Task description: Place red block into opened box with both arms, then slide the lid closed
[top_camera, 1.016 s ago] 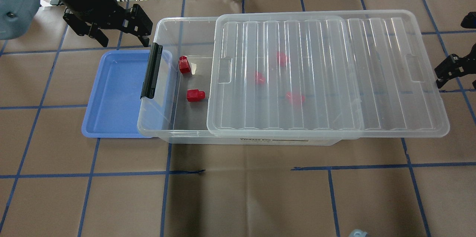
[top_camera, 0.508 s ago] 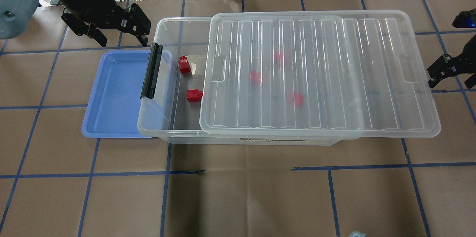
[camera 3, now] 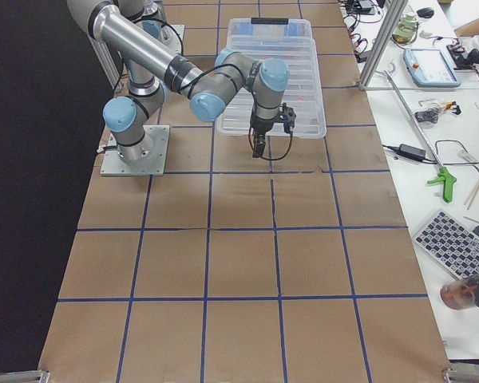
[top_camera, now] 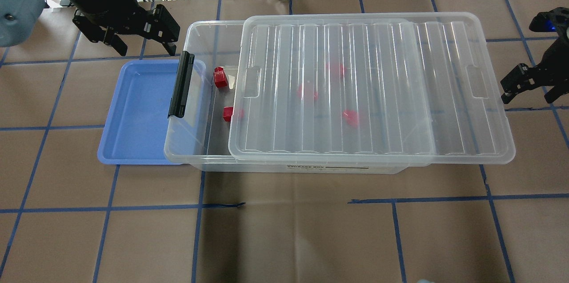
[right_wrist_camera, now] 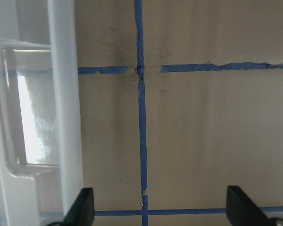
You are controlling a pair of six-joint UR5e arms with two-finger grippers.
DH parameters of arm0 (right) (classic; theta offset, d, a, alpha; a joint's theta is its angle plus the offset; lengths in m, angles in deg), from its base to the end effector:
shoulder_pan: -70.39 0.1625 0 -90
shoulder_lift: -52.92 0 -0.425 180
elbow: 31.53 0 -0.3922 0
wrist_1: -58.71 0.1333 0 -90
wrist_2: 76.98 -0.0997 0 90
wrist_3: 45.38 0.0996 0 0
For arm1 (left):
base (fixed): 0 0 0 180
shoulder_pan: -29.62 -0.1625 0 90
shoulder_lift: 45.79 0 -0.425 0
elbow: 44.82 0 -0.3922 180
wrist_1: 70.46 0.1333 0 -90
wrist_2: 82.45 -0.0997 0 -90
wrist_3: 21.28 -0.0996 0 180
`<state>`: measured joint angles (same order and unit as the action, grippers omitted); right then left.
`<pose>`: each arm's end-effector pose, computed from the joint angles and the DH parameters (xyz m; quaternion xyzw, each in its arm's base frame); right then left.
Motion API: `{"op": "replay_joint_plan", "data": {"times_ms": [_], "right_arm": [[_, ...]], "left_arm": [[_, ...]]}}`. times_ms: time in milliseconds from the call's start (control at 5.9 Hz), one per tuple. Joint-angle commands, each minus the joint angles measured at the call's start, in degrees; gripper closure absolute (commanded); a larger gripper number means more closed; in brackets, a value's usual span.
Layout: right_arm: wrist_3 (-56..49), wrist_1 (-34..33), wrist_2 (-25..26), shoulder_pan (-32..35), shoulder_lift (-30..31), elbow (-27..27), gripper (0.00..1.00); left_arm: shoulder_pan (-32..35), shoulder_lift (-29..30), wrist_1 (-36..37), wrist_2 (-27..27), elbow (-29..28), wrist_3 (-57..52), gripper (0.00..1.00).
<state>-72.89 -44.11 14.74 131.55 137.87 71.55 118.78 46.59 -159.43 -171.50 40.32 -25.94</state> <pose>-0.1271 -0.5010 0.3555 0.0109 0.9988 0.0479 0.0087 -0.1274 -0.5170 0.5108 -0.0336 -0.9989 0.0310 0.0068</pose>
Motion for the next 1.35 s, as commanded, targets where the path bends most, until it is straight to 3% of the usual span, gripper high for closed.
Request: {"op": "replay_joint_plan", "data": {"times_ms": [0,1185], "right_arm": [[0.0,0.16,-0.49,1.84,0.04,0.02,0.0],[2.2,0.69,-1.37,4.58,0.65,1.86,0.0]], "left_arm": [[-0.04,-0.01,0.03,0.02,-0.06,0.09,0.02],[-0.04,-0.01,0.03,0.02,-0.15,0.09,0.02]]}}
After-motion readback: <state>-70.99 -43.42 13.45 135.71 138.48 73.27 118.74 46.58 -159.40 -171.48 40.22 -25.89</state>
